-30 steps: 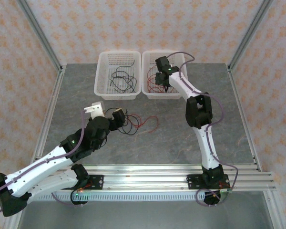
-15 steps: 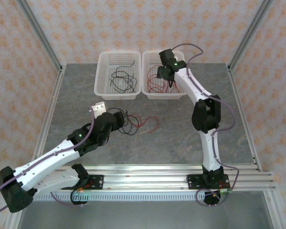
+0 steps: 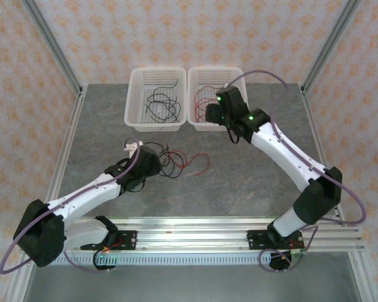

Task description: Untangle the cables

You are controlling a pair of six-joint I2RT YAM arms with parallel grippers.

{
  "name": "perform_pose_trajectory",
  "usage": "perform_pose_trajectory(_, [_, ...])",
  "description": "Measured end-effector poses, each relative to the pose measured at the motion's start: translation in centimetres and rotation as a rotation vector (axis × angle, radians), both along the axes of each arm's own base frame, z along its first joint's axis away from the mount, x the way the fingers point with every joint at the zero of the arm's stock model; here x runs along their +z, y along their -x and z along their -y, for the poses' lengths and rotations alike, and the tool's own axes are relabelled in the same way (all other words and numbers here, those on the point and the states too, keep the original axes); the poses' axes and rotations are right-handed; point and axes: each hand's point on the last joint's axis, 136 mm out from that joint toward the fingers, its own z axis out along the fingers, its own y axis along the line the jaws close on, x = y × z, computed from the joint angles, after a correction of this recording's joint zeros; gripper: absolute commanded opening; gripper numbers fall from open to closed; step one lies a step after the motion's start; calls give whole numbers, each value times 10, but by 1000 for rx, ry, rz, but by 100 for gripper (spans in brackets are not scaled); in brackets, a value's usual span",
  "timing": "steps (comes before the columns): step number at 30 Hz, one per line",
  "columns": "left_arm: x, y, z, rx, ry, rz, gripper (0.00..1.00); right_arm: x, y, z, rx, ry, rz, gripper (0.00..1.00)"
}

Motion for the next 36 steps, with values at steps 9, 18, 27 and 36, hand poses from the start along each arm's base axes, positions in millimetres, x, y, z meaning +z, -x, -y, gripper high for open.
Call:
perform_pose_trajectory(9, [-31,-20,10,-37,42,-24,60,-32,51,27,-44,-89,-40,69])
perform_pose_trajectory(18, [-65,-25,0,-36,-17,-105,56,-39,67,37,-78,-137,-39,69])
perform_pose_trajectory(27, [-66,-36,6,-56,-23,-92,50,-46,74,41,-99,-161,-44,68])
perform_pose_trajectory(36, [-75,-41,-3,-40,-127,-148,4,-51,74,41,-105,-172,-44,68])
